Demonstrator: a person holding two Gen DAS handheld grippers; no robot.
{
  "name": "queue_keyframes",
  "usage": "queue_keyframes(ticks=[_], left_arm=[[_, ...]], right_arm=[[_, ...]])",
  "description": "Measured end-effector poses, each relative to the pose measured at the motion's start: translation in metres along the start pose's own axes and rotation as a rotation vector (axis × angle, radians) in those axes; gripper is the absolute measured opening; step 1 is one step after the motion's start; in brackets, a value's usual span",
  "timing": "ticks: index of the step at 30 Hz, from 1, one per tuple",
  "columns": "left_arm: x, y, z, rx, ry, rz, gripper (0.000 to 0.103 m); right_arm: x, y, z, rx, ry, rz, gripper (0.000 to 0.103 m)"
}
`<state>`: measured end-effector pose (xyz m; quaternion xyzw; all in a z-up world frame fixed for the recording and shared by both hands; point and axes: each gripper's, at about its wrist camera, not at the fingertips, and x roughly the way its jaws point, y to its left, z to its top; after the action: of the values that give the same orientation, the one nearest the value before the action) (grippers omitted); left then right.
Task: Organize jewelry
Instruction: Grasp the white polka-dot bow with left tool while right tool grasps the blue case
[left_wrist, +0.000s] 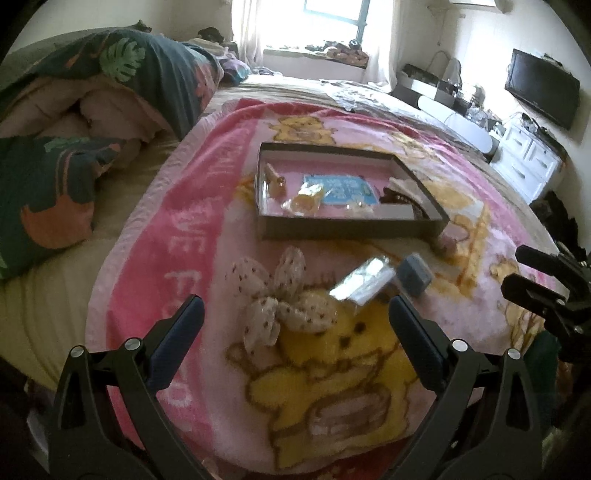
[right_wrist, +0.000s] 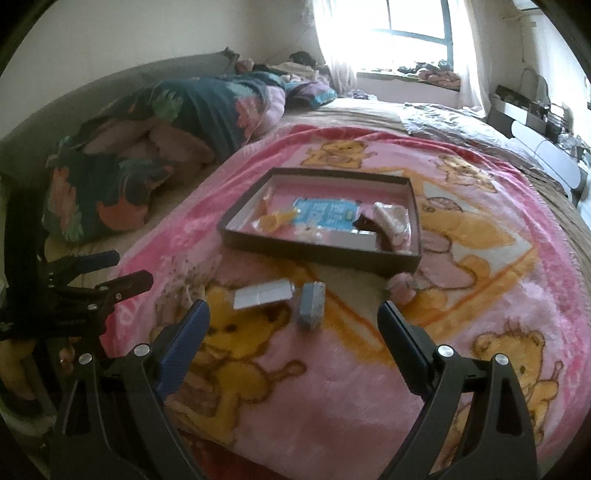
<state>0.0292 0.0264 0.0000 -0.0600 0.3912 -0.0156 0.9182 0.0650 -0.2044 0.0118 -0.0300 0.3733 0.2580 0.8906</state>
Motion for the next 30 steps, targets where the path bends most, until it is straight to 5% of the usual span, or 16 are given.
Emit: queue_keyframes(ticks=[13, 20, 23, 27, 30], left_arm=[[0.038, 0.016, -0.02, -0.017, 0.086, 0.032, 0.093], [0.069, 0.022, -0.015, -0.033, 0.115, 0.016, 0.093], [0.078, 0.023, -0.013, -0.045, 0.126, 0.013, 0.093], [0.09, 0.027, -0.012, -0.064, 0.142, 0.014, 0.089], [0.096, 0.026, -0.012, -0.067, 0.156, 0.002, 0.066]], right_arm=[[0.055, 0.002, -0.017, -0.017, 0.068, -0.044, 0.09], [0.094, -0.011, -0.013, 0.049, 0.116, -0.04, 0.077], [0.108, -0.014, -0.01, 0.053, 0.136, -0.045, 0.06], [0.123, -0.02, -0.011, 0.077, 0.177, -0.031, 0.025], [0.122, -0.022, -0.013, 0.079, 0.168, -0.022, 0.025]])
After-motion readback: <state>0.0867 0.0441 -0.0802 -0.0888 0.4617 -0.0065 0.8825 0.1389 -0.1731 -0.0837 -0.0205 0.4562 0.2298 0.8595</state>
